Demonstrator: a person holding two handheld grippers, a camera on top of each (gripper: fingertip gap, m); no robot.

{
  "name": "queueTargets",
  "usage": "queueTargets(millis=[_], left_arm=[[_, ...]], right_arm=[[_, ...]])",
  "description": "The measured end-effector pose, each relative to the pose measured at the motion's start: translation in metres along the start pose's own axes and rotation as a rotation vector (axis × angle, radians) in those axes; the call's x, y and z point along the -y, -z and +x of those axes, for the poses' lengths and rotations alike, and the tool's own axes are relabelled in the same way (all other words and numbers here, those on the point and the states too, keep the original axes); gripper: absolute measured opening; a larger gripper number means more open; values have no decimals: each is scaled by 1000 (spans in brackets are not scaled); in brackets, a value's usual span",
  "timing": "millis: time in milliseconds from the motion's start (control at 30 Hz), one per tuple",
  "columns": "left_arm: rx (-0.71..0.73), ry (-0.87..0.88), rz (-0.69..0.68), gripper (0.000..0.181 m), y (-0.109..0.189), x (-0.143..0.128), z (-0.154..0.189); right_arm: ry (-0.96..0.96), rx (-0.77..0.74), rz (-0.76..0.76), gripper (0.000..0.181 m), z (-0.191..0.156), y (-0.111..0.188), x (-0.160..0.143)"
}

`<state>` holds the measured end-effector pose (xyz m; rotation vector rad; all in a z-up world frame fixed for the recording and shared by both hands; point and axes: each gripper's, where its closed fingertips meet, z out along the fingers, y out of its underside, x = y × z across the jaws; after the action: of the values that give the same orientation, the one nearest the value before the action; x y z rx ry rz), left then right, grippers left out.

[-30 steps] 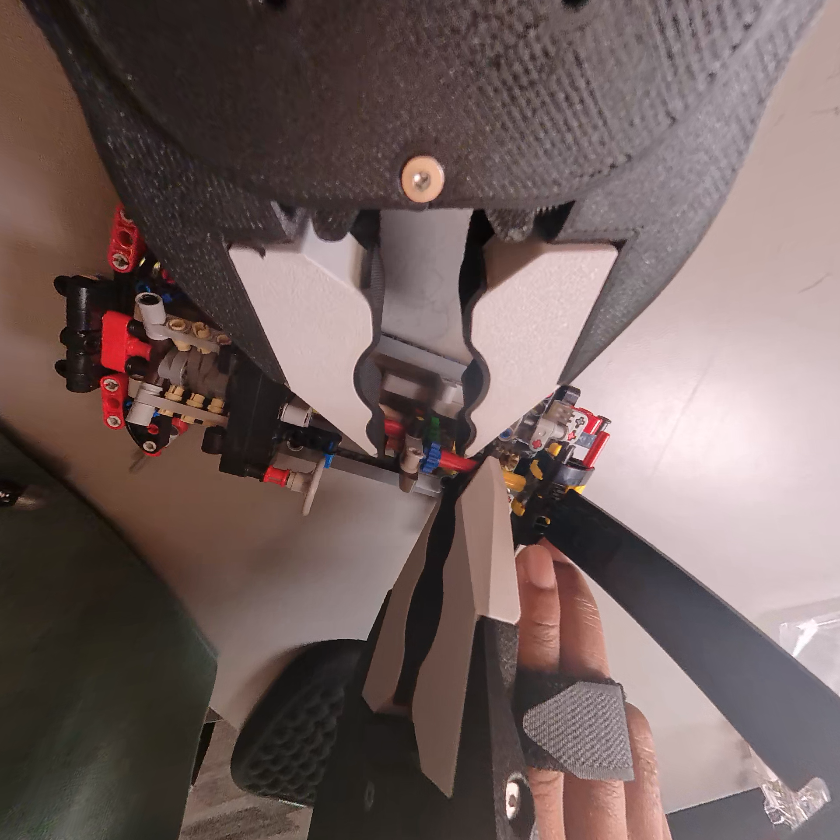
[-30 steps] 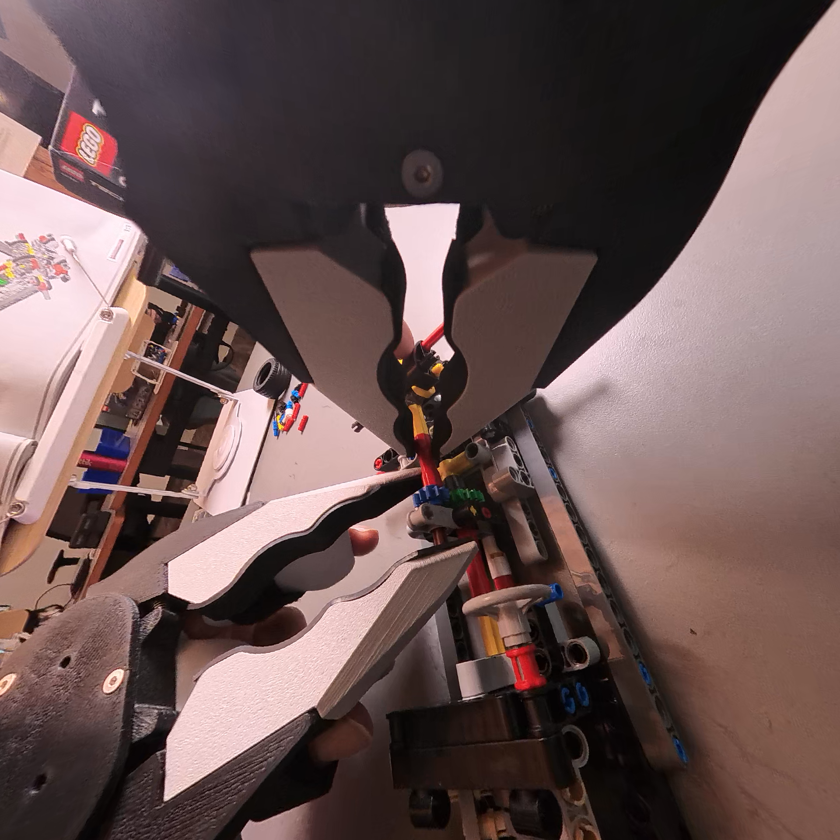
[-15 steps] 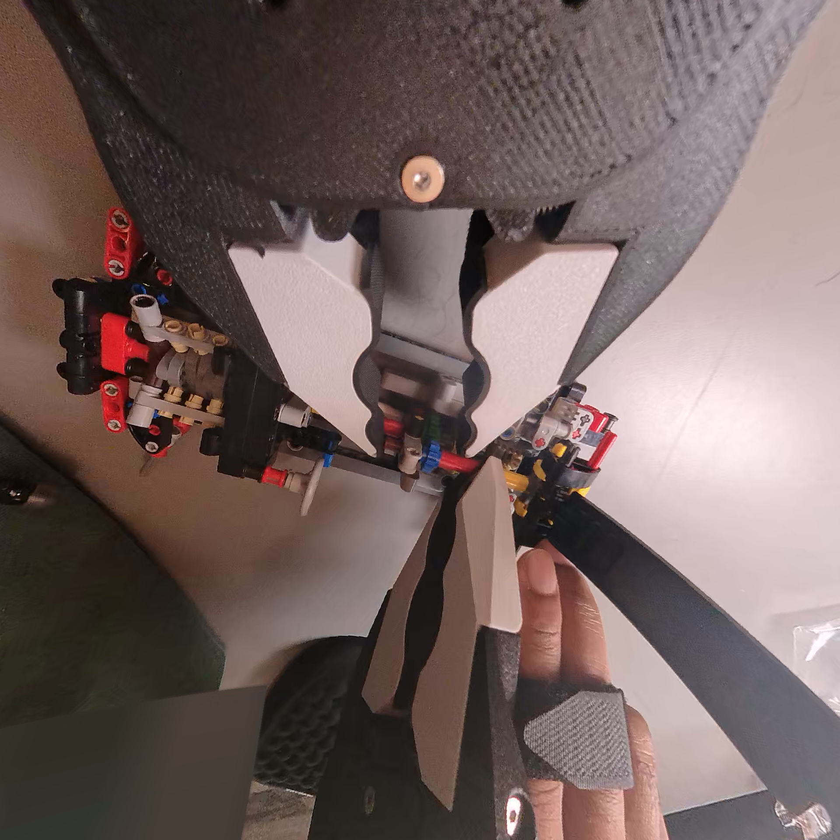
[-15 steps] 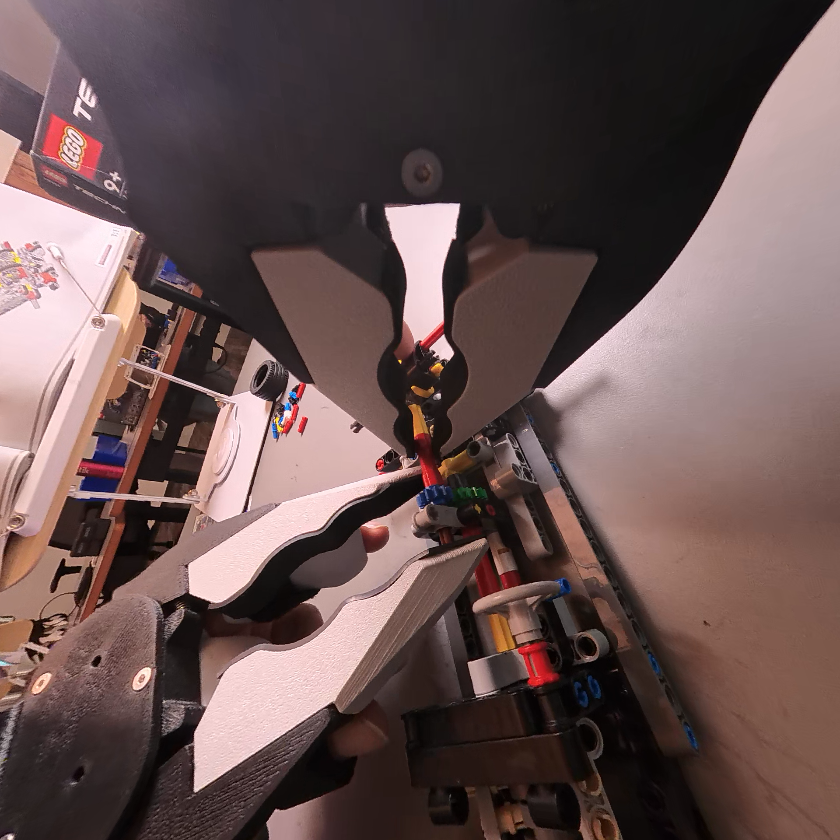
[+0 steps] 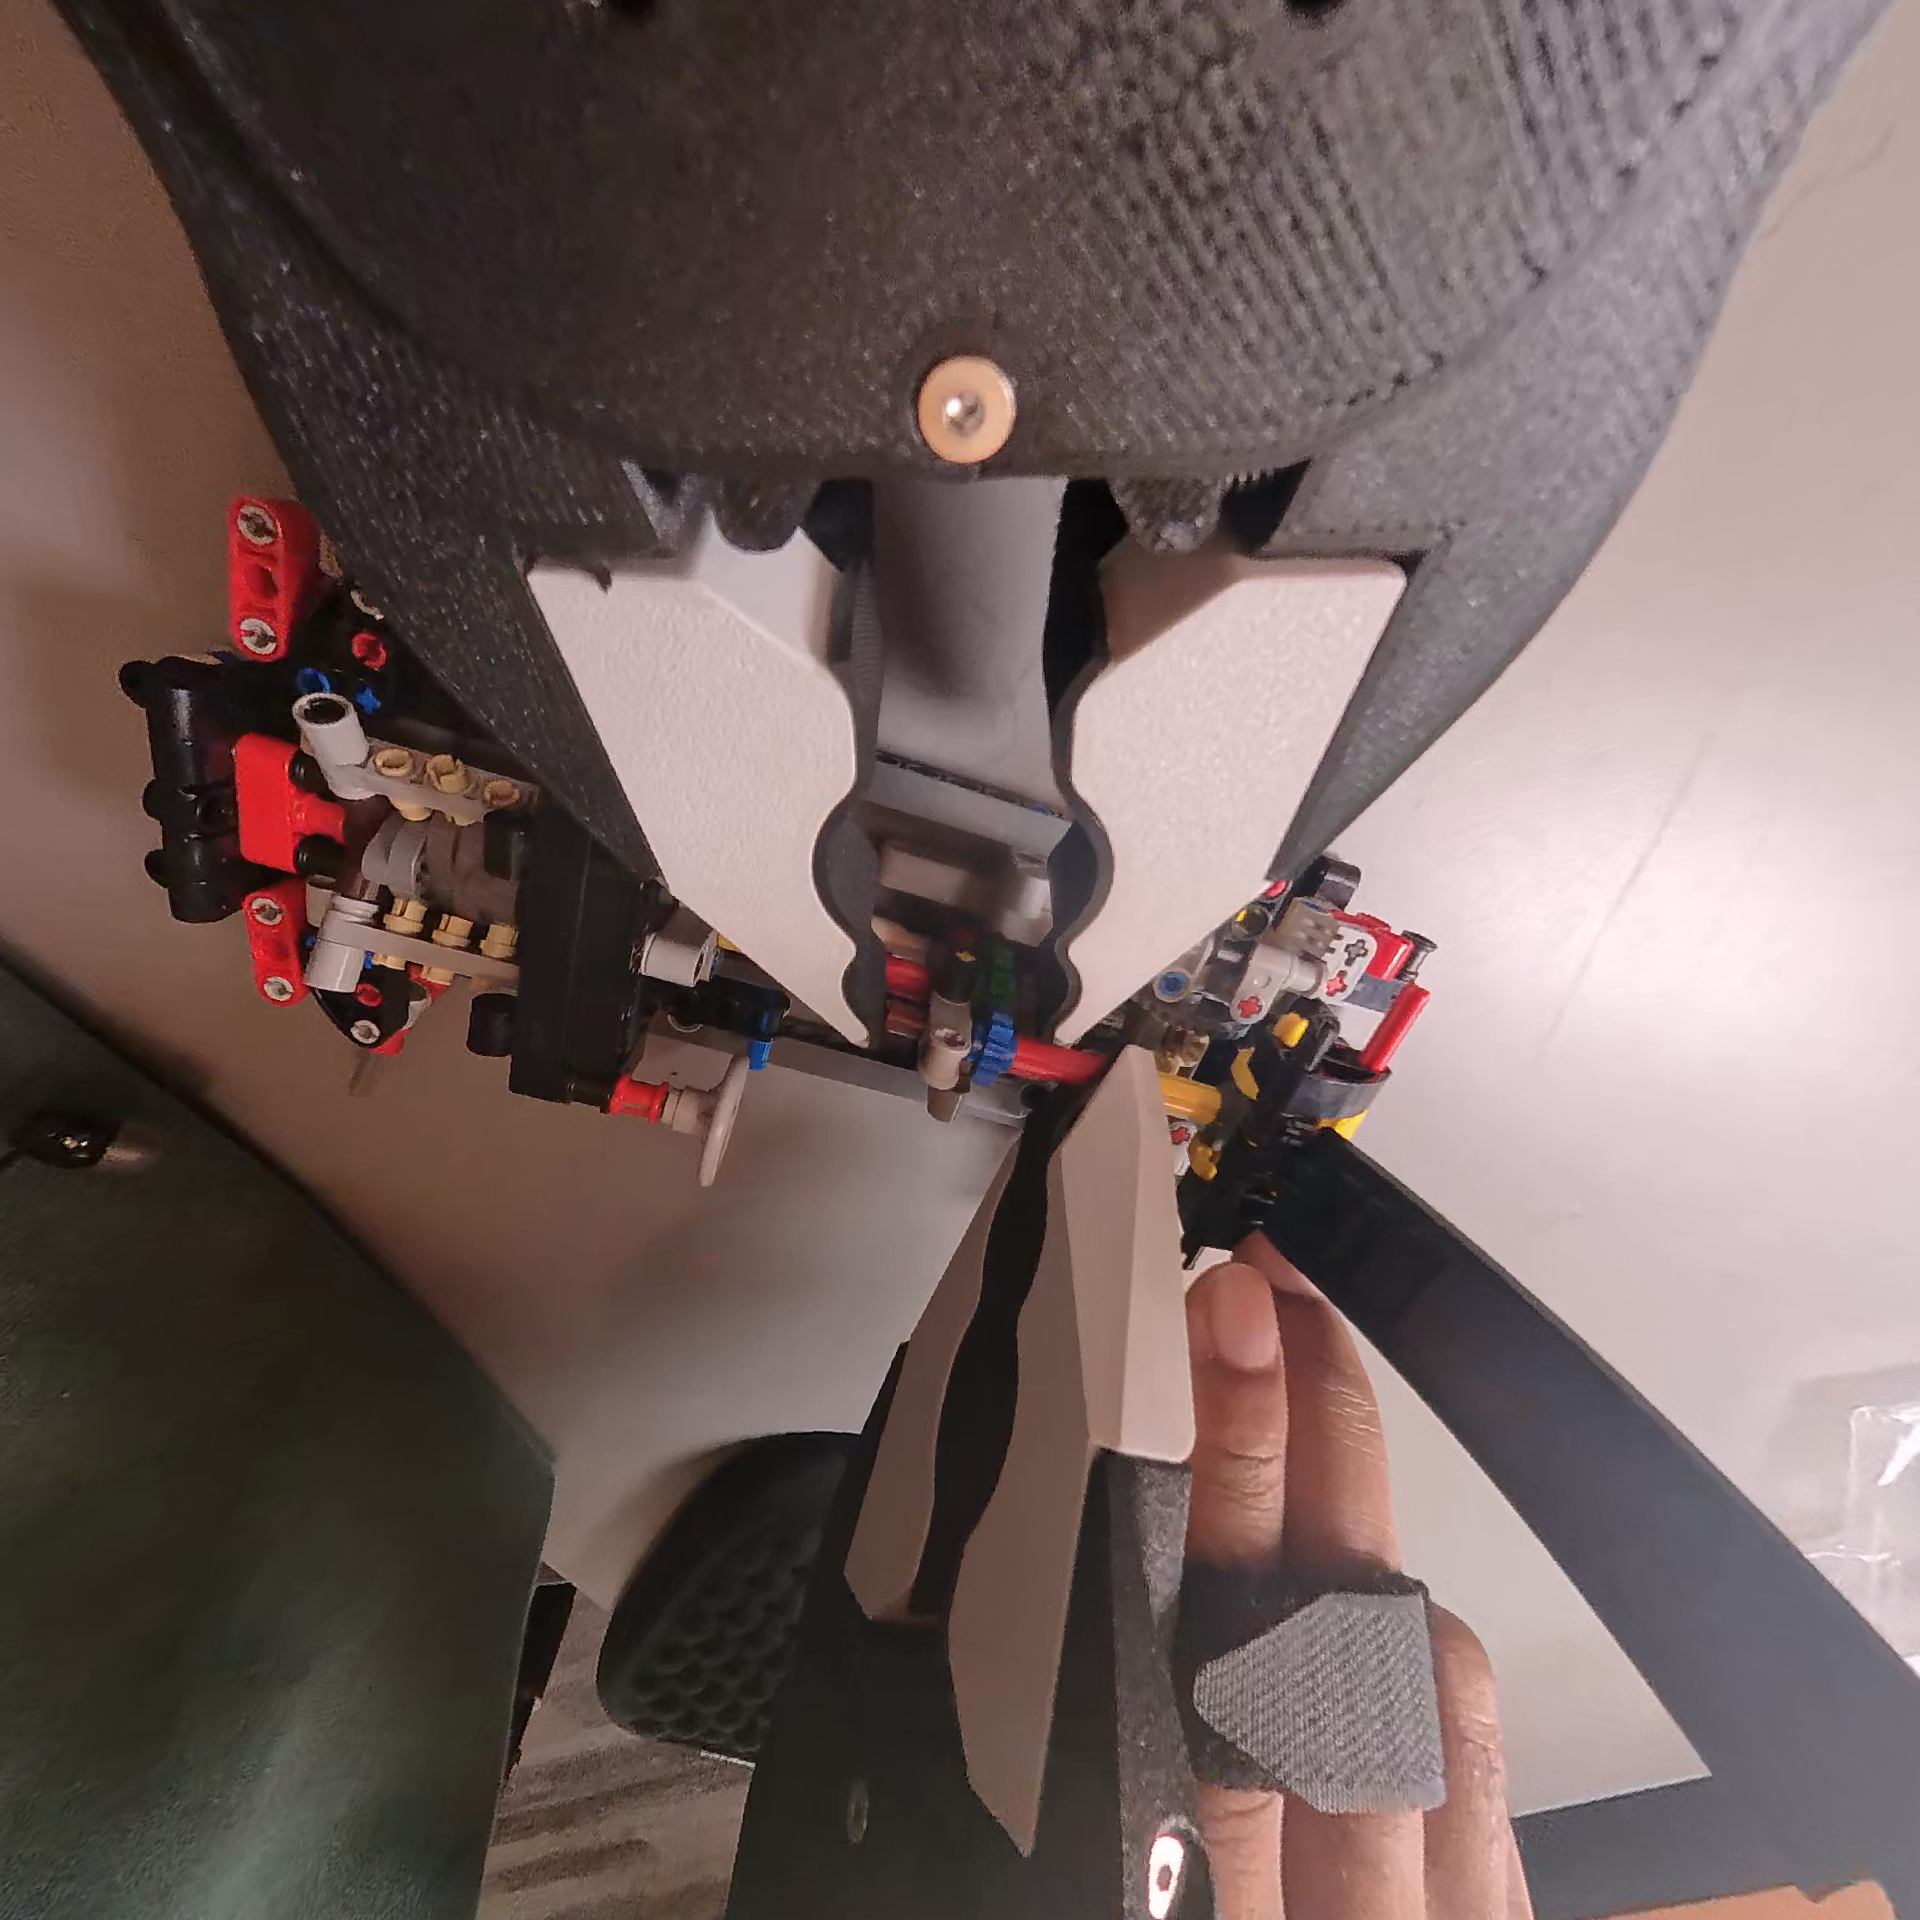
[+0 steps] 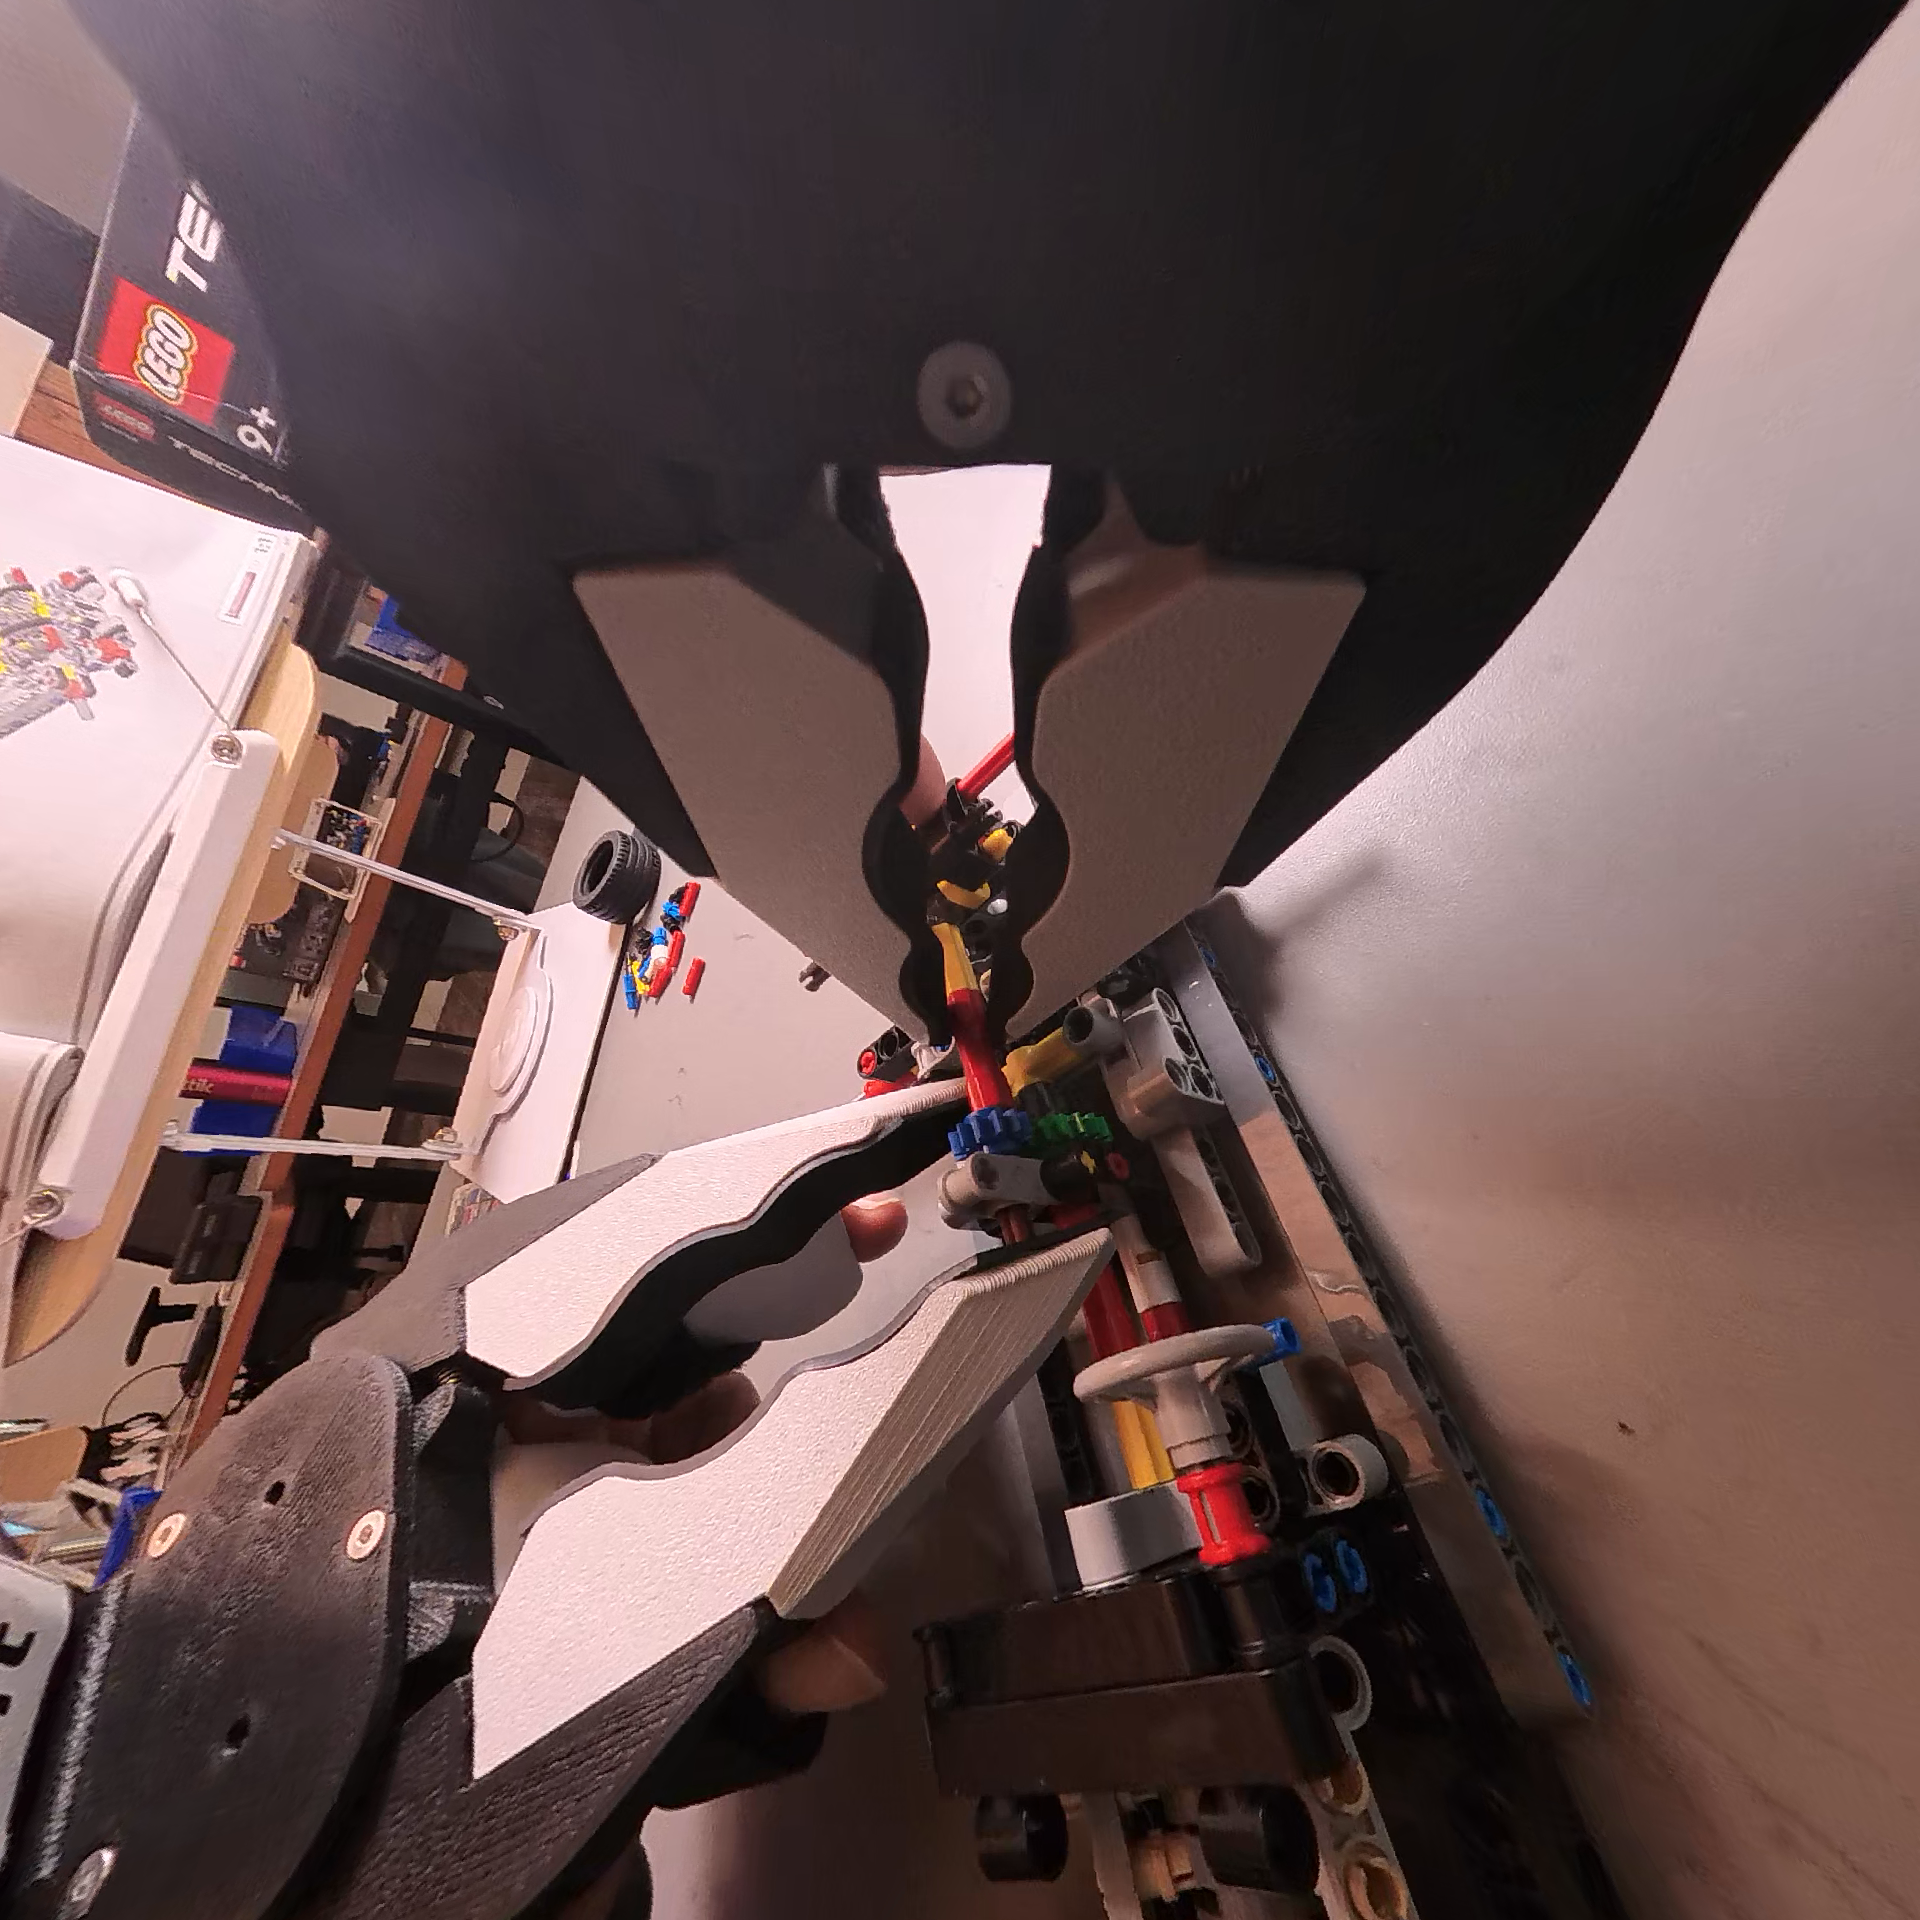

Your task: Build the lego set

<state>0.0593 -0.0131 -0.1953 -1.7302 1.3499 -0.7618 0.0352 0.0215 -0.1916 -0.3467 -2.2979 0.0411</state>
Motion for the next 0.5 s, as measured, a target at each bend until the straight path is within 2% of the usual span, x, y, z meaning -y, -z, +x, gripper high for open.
queueTargets(millis=[500], left_arm=[[13, 43, 19, 29, 2, 0, -4]], right_arm=[[-15, -10, -11, 6, 4, -1, 1]])
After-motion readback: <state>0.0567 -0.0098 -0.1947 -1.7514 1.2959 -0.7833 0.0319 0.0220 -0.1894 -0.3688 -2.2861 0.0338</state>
